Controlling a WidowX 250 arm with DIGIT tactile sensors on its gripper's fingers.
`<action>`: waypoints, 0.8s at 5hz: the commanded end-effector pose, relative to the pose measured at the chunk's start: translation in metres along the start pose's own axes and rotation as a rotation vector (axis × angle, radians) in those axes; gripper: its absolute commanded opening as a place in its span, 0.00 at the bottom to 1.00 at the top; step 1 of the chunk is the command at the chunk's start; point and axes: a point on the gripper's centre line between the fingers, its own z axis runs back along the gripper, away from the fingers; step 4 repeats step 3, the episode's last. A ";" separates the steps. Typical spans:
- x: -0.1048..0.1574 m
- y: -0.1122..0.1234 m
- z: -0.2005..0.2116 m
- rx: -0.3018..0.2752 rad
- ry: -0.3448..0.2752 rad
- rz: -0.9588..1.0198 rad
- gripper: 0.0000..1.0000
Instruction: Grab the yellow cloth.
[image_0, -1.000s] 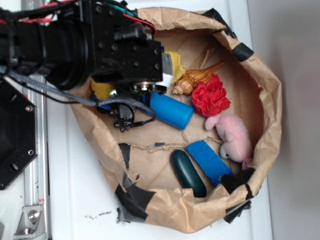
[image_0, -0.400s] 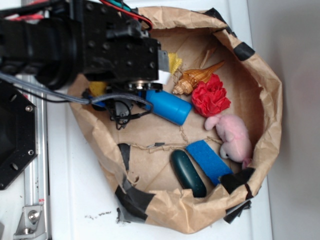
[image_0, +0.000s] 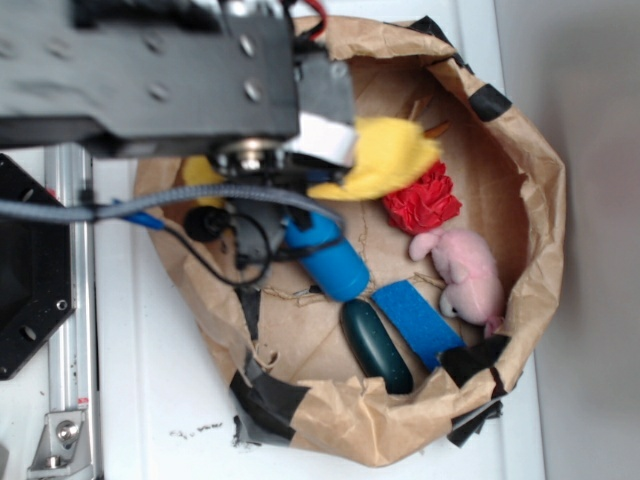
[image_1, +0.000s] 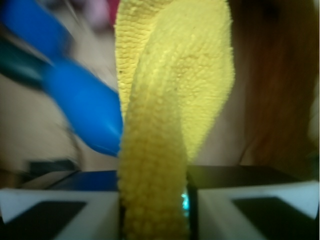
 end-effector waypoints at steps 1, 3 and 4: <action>0.010 -0.001 0.056 0.032 -0.133 0.034 0.00; 0.011 0.002 0.043 0.016 -0.119 0.068 0.00; 0.011 0.002 0.043 0.016 -0.119 0.068 0.00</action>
